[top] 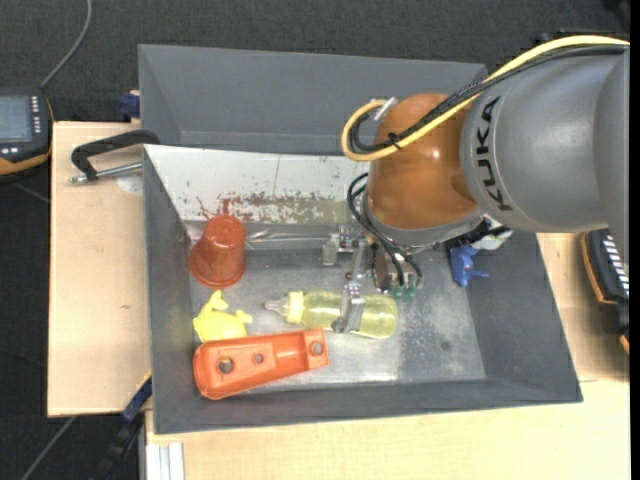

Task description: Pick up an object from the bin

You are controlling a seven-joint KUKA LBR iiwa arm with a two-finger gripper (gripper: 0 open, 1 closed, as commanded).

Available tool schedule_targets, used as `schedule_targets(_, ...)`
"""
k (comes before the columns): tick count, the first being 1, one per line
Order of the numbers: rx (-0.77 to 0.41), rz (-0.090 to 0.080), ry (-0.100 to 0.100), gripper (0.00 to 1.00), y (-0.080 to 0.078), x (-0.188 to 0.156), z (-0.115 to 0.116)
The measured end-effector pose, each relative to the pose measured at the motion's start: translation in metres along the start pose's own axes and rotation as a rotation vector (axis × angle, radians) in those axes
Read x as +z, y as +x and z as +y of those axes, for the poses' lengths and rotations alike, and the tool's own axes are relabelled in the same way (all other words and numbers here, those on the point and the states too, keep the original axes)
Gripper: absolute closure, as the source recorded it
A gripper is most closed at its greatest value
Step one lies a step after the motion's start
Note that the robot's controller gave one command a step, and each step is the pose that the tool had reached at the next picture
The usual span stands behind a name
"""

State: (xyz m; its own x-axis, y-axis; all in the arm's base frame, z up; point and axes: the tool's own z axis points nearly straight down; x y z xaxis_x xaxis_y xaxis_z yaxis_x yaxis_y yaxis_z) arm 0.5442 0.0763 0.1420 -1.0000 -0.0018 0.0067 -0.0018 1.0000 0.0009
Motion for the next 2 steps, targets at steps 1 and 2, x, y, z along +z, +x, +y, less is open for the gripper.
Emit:
schedule_targets(1,0.001,-0.008,-0.001,0.00,-0.002,-0.005,0.000)
schedule_targets(2,-0.109,-0.015,-0.001,0.00,0.002,0.013,-0.003)
